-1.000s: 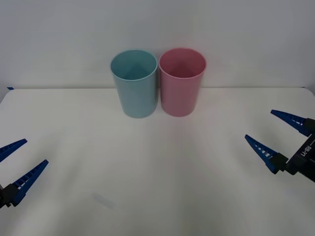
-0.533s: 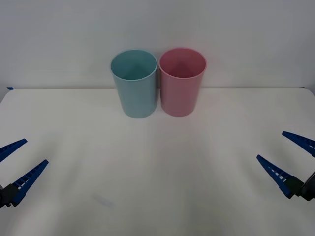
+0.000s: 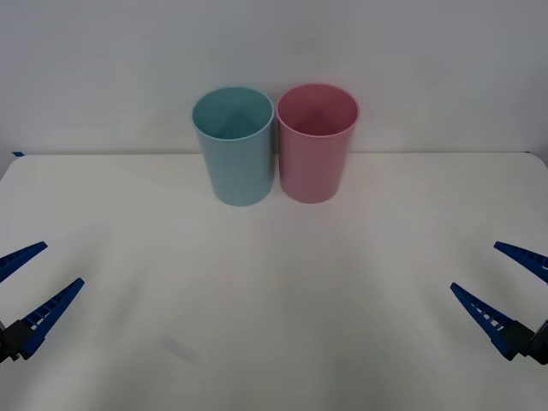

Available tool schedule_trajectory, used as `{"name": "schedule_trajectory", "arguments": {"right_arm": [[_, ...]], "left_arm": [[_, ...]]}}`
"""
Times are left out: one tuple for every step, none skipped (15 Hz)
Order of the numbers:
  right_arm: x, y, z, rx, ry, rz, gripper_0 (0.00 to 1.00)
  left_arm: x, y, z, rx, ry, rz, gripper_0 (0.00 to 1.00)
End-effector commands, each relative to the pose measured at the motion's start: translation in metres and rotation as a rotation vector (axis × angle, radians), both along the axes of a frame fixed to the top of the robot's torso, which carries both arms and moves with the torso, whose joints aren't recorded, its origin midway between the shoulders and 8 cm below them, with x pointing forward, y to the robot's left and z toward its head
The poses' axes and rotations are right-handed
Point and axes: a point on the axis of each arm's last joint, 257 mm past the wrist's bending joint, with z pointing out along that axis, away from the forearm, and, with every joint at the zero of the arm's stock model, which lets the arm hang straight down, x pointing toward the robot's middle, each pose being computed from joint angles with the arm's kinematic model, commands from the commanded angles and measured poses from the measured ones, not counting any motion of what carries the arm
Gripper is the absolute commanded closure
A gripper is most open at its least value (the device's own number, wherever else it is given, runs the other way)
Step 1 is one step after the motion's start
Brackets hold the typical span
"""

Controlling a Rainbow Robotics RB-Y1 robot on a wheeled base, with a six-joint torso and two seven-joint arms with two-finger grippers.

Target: Grasp the object on the table and drop it into the matching bin: aluminum can to the light blue bin, PET bottle to the pink bin.

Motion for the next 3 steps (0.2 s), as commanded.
{"name": "schedule_trajectory", "arguments": {"right_arm": [[-0.0004, 0.0001, -0.0016, -0.004, 0.004, 0.001, 0.0], [-0.0004, 0.0001, -0.0016, -0.004, 0.004, 0.001, 0.0], [-0.0004, 0.0001, -0.0016, -0.004, 0.004, 0.001, 0.0]], "left_arm": [[0.0, 0.0, 0.0, 0.0, 0.0, 0.0, 0.0], [0.0, 0.0, 0.0, 0.0, 0.0, 0.0, 0.0], [0.0, 0.0, 0.0, 0.0, 0.0, 0.0, 0.0]]}}
